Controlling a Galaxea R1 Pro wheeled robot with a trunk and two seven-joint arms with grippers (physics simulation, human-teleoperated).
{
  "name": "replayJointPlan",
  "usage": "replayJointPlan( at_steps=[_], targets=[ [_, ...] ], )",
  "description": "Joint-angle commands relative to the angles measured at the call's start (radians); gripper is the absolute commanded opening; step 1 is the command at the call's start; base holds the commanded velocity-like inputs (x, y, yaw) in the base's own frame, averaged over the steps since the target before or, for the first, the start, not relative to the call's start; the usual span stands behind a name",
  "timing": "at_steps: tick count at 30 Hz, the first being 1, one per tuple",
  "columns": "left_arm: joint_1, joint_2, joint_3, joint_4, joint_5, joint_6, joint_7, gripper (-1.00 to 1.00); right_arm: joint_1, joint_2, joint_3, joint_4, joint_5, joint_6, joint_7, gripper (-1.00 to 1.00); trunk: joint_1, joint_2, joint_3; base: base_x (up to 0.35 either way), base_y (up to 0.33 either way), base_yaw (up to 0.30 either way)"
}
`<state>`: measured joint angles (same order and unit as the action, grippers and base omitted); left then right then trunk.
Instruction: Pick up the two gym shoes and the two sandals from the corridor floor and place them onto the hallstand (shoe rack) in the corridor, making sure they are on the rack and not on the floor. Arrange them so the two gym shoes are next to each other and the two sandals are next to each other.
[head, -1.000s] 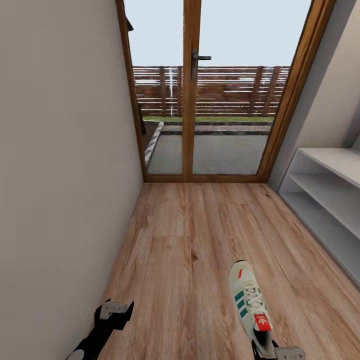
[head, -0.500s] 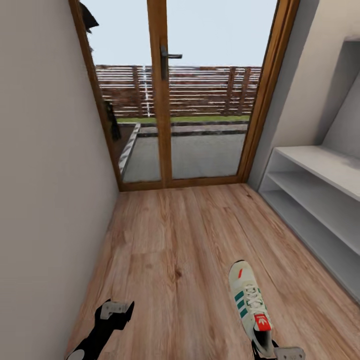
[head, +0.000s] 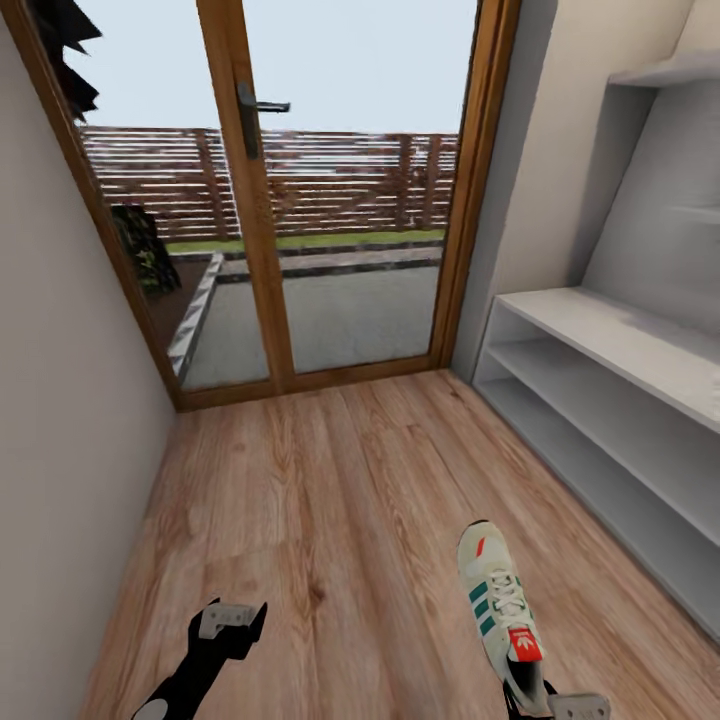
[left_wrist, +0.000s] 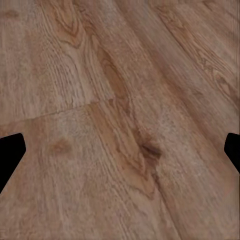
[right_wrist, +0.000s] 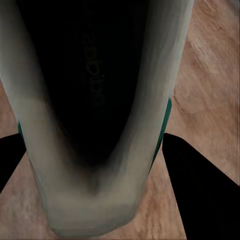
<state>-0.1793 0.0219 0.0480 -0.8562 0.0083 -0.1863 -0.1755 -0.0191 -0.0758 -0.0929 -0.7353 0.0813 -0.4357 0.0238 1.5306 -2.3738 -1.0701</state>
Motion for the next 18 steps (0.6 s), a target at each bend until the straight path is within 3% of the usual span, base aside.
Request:
replayJointPlan(
  at_steps=[1,9,18],
  targets=[
    [0.0,0.0,0.004,0.0,0.001,-0.002,-0.007,1.0,-0.001,0.001,-0.004,0.001,0.008,-0.003,0.002,-1.0,0.0,0.0,-0.001,0.339,-0.001,-0.273],
    [0.0,0.0,0.006,0.0,0.001,-0.002,-0.007,1.0,-0.001,0.001,-0.004,0.001,0.008,-0.003,0.002,-1.0,0.0,0.0,-0.001,0.338,0.058,-0.08],
    [0.0,-0.002,0.008,0.0,0.001,-0.003,-0.007,1.0,0.0,0.002,-0.004,0.002,0.008,-0.003,0.002,-1.0,0.0,0.0,-0.001,0.3,0.201,-0.004]
  ],
)
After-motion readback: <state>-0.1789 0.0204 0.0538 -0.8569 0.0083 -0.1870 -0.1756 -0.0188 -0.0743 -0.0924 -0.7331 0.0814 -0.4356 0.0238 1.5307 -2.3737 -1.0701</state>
